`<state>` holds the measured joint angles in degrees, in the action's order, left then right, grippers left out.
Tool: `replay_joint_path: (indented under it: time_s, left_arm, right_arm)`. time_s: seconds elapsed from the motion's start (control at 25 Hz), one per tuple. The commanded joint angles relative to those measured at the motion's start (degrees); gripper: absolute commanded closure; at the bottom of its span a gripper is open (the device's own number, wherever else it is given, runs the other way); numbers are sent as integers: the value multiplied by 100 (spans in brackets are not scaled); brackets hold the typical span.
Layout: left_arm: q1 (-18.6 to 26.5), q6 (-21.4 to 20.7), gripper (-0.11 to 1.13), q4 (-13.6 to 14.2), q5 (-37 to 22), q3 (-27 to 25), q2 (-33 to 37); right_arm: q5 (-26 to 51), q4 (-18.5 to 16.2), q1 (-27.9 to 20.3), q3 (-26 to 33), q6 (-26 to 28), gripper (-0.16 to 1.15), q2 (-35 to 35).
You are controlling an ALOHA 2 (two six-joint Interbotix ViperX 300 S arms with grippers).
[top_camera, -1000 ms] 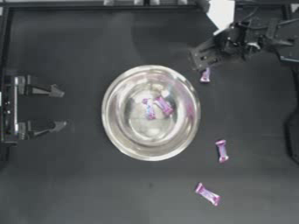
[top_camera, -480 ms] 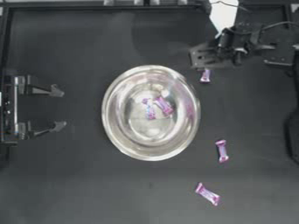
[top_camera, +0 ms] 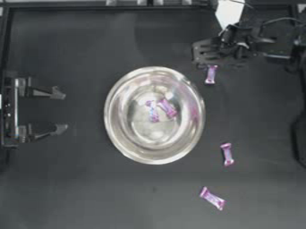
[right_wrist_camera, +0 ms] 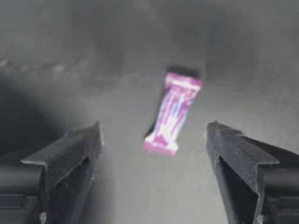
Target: Put candies in bowl
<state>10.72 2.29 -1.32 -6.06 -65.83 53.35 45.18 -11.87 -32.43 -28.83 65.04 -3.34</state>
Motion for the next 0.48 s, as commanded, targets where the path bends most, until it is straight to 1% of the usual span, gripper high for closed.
replay_joint_path:
  time_s: [0.04, 0.48]
  left_arm:
    - [9, -18, 1, 9, 44, 53, -26]
    - [9, -9, 1, 18, 44, -9, 44]
  right_arm:
    - [-88, 9, -35, 44, 0, 0, 0]
    - [-299, 9, -149, 26, 0, 0, -308]
